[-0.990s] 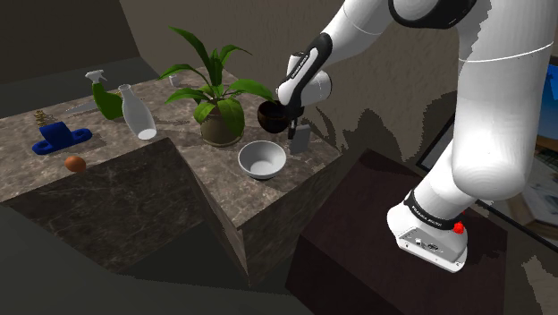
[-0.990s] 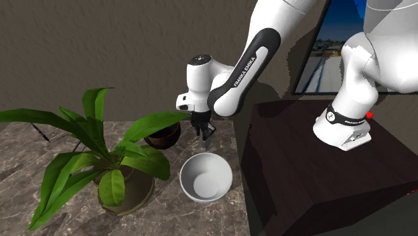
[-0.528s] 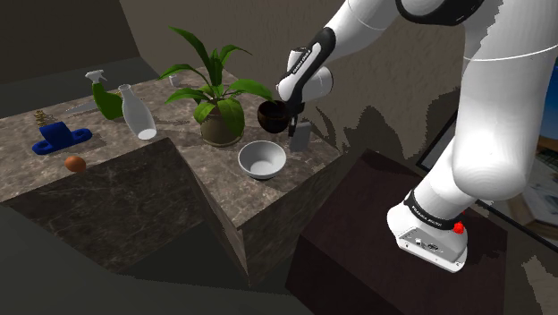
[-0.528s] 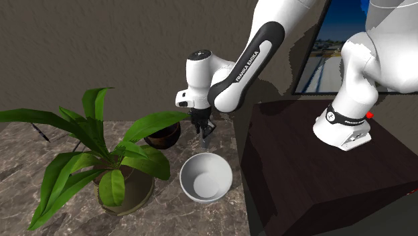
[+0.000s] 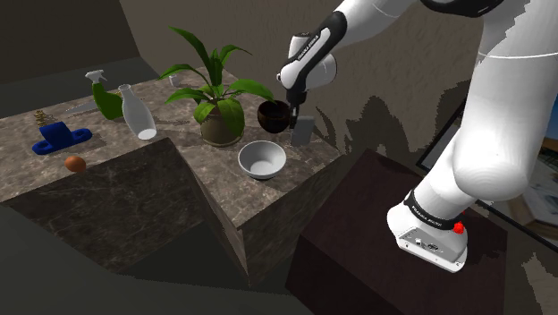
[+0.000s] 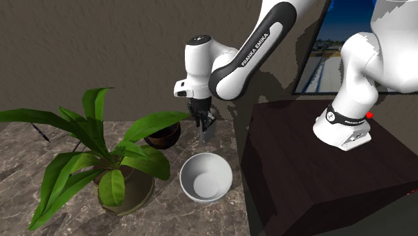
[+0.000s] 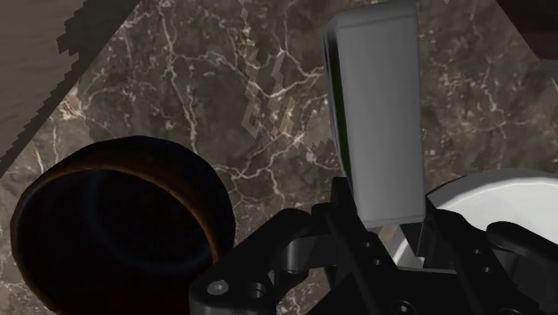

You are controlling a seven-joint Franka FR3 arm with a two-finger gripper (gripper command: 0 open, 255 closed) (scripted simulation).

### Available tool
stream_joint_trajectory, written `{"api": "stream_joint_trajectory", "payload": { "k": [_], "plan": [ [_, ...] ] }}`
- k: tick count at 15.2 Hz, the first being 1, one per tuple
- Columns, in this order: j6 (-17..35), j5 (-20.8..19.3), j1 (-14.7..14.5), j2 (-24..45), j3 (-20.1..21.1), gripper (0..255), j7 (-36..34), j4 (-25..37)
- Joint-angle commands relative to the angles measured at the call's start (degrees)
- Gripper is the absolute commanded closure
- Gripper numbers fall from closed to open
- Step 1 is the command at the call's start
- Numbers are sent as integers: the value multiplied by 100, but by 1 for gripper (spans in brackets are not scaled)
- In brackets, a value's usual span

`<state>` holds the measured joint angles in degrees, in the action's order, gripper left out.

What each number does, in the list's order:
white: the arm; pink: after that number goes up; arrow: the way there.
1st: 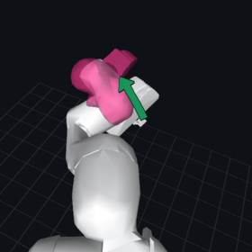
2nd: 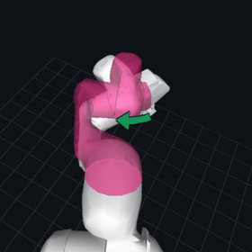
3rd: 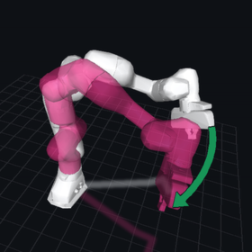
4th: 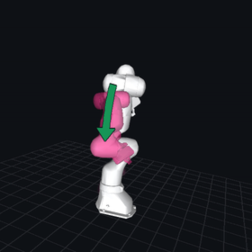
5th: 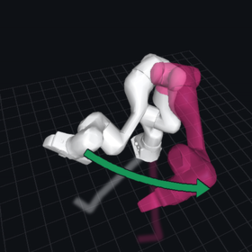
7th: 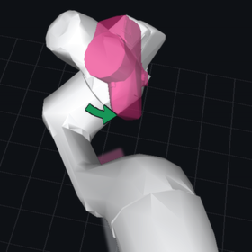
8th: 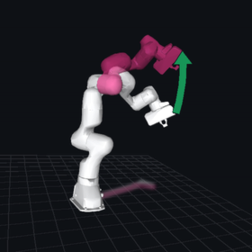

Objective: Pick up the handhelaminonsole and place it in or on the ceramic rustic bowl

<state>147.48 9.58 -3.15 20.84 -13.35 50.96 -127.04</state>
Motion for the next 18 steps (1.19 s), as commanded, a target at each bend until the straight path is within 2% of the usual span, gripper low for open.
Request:
{"api": "stream_joint_trajectory", "payload": {
  "k": [1,18],
  "plan": [
    [-126,-63,-29,-139,-39,255,-45,-9],
    [-1267,-542,-169,-1151,-236,255,-382,161]
  ]
}}
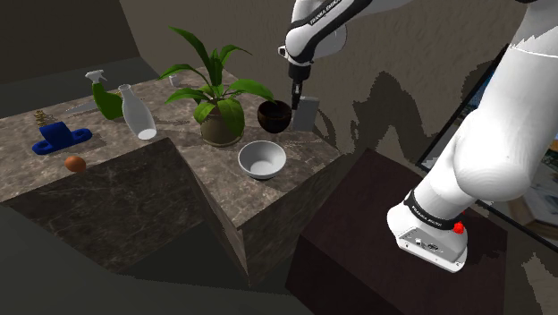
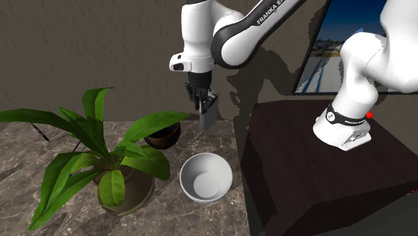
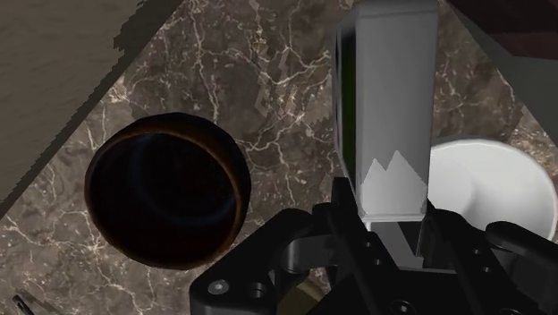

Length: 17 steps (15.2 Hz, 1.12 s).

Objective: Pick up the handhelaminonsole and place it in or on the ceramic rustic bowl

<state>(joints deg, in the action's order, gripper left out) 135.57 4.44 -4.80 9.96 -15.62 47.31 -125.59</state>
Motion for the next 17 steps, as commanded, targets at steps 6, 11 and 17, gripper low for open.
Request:
{"api": "stream_joint_trajectory", "payload": {
  "k": [6,11,17],
  "plan": [
    [-502,-154,-25,-353,-34,255,-108,165],
    [-1108,132,140,590,-30,255,141,1670],
    [-2046,414,459,1878,28,255,316,3855]
  ]
}}
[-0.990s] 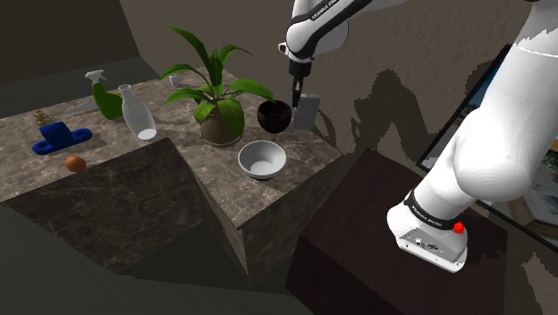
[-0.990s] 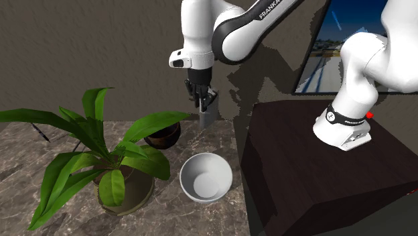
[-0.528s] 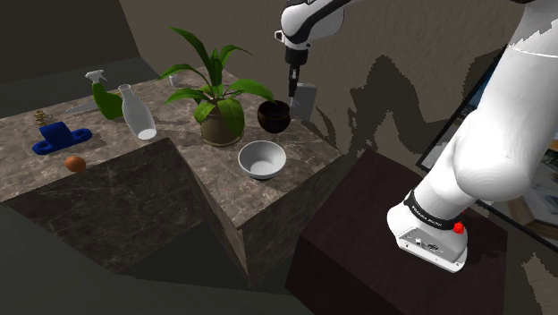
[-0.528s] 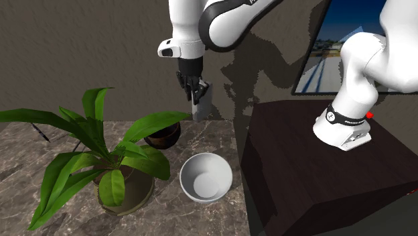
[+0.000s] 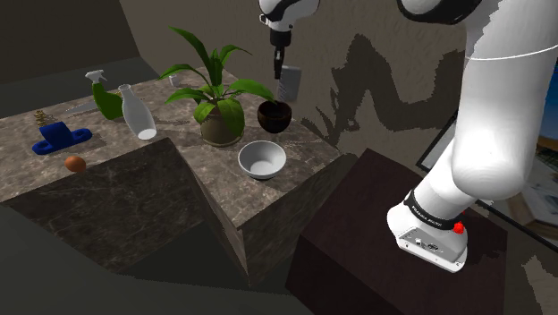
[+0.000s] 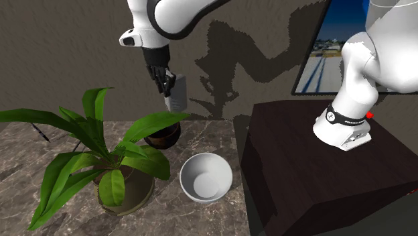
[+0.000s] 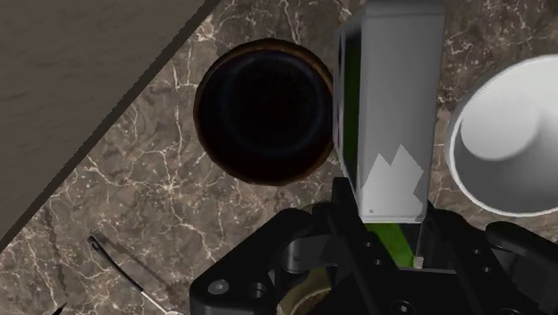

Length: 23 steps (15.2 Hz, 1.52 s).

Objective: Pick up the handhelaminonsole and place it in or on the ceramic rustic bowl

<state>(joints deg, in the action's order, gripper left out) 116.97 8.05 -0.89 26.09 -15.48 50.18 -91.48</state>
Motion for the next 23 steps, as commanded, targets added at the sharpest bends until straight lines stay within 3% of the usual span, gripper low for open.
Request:
{"api": "stream_joint_trajectory", "payload": {
  "k": [1,5,6,23],
  "plan": [
    [-377,94,137,512,30,255,43,879],
    [-1357,250,494,1742,117,255,31,3092],
    [-1438,257,525,1841,128,255,24,3273],
    [-332,337,470,2127,183,255,108,2441]
  ]
}}
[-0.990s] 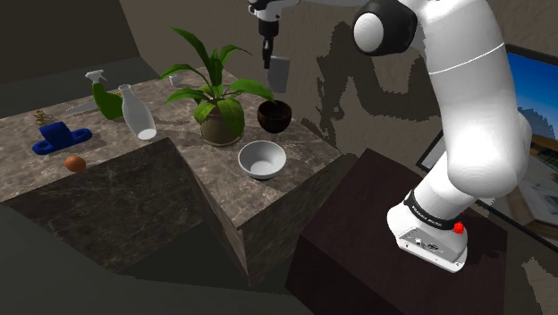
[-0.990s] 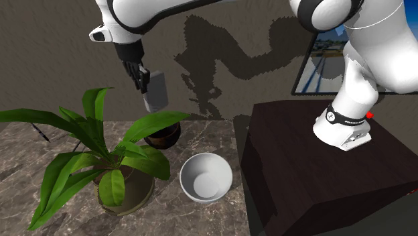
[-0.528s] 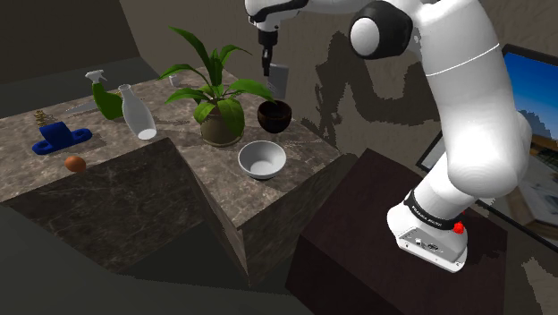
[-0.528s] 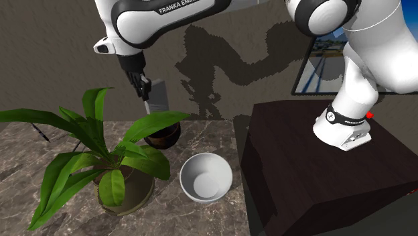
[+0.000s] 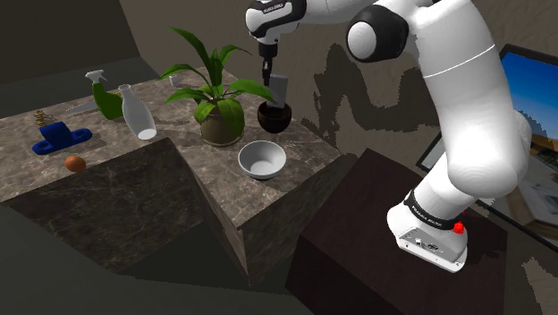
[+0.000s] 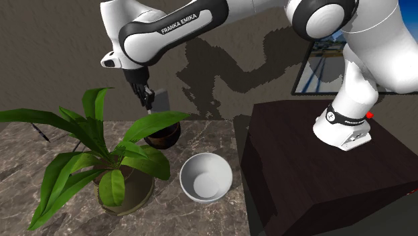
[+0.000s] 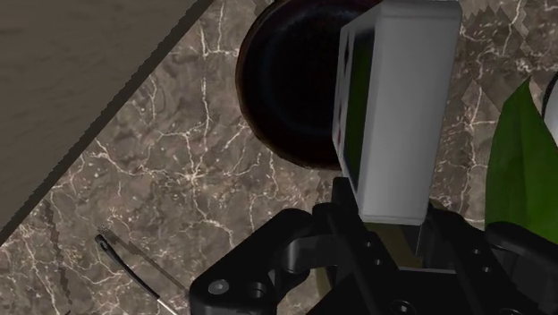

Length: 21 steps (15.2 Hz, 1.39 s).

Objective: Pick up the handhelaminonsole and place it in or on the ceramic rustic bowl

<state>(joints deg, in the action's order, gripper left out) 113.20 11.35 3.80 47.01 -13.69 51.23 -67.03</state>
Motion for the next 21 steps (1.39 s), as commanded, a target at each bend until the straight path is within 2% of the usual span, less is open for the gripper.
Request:
{"api": "stream_joint_trajectory", "payload": {
  "k": [1,5,12,13,18,21],
  "plan": [
    [101,13,2,65,10,255,7,-31],
    [323,40,6,201,31,255,25,-118],
    [323,40,6,201,31,255,25,-118],
    [324,40,6,201,31,0,25,-120],
    [324,40,5,200,31,0,25,-121],
    [-87,-8,4,-36,-7,0,-5,57]
  ]
}}
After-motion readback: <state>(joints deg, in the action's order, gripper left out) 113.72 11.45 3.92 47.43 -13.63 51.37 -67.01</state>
